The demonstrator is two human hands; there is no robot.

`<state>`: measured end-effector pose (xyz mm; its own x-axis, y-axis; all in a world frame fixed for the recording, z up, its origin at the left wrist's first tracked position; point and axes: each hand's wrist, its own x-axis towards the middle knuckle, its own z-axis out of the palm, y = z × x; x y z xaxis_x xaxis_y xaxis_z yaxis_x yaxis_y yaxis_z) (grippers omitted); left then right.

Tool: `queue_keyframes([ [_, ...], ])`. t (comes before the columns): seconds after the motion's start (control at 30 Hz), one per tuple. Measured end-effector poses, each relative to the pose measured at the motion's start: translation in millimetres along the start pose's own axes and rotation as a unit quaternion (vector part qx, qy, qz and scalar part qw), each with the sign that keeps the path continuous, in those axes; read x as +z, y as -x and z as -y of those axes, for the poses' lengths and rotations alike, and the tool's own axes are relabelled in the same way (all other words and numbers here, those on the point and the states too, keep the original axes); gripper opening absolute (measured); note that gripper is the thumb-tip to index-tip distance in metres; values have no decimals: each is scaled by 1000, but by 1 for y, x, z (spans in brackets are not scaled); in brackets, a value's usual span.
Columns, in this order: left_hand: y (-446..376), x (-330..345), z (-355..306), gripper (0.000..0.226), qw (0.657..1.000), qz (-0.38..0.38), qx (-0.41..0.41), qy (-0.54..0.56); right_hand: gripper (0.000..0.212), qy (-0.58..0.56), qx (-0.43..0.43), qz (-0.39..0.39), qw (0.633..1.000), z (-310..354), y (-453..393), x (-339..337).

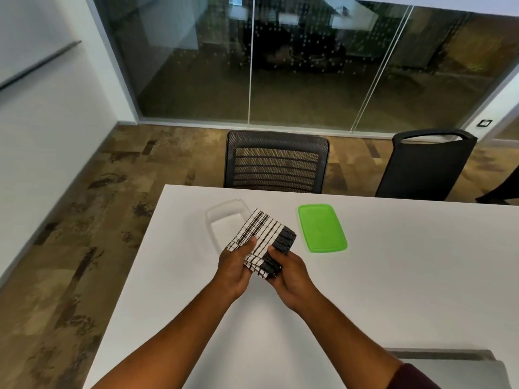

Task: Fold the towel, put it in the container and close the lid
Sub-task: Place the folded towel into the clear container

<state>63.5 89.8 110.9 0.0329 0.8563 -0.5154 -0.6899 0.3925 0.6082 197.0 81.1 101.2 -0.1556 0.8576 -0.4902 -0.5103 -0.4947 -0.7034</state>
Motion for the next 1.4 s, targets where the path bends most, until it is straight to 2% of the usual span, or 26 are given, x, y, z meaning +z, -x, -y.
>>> queue_keyframes([
  [0.1,-19,-12,-5,34,996,-47,3,-80,29,20,-1,-29,999,4,-17,-6],
  [0.2,-48,-35,-20,29,977,-162,16,-137,29,32,23,-61,997,4,-32,-16],
  [0.3,-82,-63,-32,26,919,-272,57,-281,29,39,41,-82,995,2,-43,-24],
  [0.4,-112,-88,-41,45,879,-305,13,-365,28,40,52,-90,994,-2,-53,-27],
  [0.5,-140,-98,-50,62,882,-282,-52,-375,26,40,56,-92,993,-4,-66,-27],
  [0.57,-151,-97,-50,63,893,-263,-89,-353,25,37,55,-97,993,-3,-73,-27],
  [0.63,-161,-95,-45,60,890,-243,-111,-368,26,37,56,-101,993,-3,-82,-27],
  [0.83,-165,-94,-28,57,868,-262,-51,-418,26,53,49,-105,992,2,-99,-31],
  [1.0,-150,-101,-36,53,864,-204,-24,-459,27,83,23,-74,994,11,-93,-37],
  [1.1,-132,-104,-40,48,839,-144,-9,-524,25,128,9,-67,989,16,-82,-40],
  [1.23,-111,-103,-41,32,786,-48,-11,-616,25,222,10,-38,974,19,-53,-49],
  [1.4,-83,-95,-24,26,700,62,22,-711,20,331,16,-2,944,11,-3,-69],
])
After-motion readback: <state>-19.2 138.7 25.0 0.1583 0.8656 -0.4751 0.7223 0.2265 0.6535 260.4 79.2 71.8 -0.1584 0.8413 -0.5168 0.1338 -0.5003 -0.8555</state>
